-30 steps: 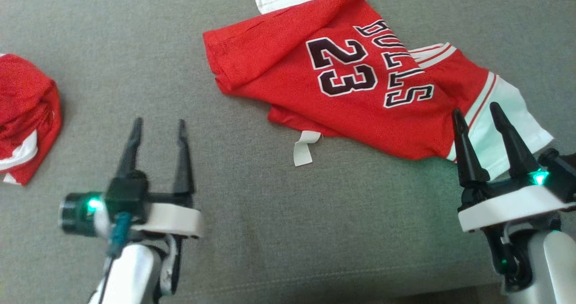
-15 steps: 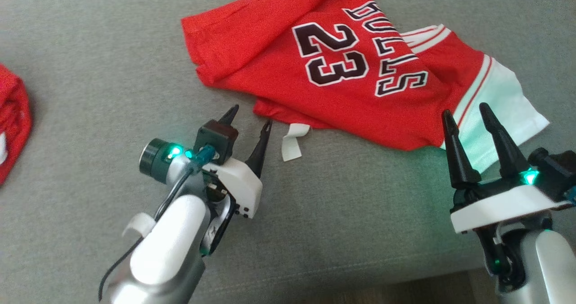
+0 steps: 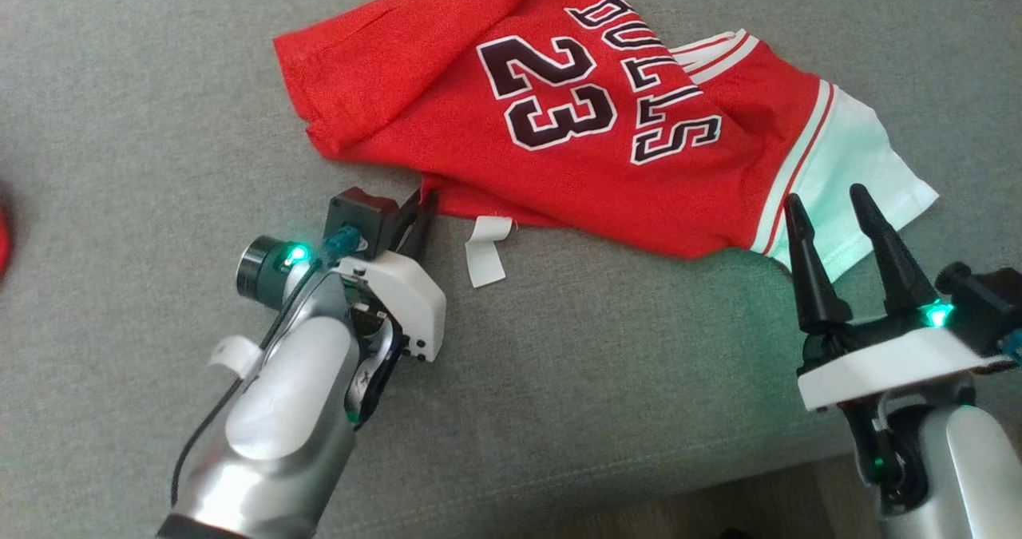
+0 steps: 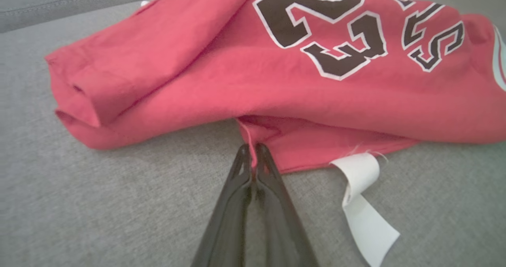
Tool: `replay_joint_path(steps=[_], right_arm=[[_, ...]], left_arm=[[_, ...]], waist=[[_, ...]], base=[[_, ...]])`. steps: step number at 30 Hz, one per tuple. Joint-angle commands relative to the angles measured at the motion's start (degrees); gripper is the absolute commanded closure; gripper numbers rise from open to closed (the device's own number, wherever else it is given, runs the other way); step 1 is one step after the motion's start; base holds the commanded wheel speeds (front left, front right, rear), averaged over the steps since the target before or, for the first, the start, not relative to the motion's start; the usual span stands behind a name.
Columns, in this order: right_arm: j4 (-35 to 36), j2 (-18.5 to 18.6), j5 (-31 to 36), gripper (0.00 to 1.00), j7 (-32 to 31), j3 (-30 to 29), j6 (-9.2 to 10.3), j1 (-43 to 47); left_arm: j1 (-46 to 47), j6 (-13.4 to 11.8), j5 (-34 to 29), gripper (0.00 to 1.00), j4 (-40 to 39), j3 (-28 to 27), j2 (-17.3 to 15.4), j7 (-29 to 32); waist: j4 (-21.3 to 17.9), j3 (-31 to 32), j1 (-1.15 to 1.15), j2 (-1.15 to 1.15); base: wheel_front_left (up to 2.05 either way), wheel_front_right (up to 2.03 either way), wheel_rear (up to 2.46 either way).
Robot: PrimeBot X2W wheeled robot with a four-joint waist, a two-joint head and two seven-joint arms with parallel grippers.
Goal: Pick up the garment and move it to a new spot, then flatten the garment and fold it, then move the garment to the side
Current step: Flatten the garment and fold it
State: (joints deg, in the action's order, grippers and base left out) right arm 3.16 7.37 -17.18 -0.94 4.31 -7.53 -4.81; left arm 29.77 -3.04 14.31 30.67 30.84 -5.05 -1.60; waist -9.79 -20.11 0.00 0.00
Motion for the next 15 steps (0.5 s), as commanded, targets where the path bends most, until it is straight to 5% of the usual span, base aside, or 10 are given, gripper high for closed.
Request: replay_joint_path(steps=[1,5,15], right_arm=[[1.7,0.1,-0.6,0.00,0.4,0.6,0.04,-0.9],[1.4,0.0,-0.6,0.00,0.1,0.0,0.04,-0.3],[2.6,-0.7,0.2,0.00,-2.7,-3.9,0.04,2.5]], left_arm=[[1.5,-0.2,0.0,1.00,-1.5,-1.7,-0.8,-0.8],[-1.6,-1.6,-0.2,1.00,-5.1,-1.7,-1.9,-1.9],[-19.6,-10.2,0.6,1.00,-28.4,-3.8,-7.1,3.0]], waist=[[0.1,0.2,0.00,0.00],[1.0,1.4,0.00,0.00],[7.5,5.1,0.00,0.00]], base=[[0.00,0.00,0.00],[0.00,0.00,0.00],[0.00,0.00,0.00]])
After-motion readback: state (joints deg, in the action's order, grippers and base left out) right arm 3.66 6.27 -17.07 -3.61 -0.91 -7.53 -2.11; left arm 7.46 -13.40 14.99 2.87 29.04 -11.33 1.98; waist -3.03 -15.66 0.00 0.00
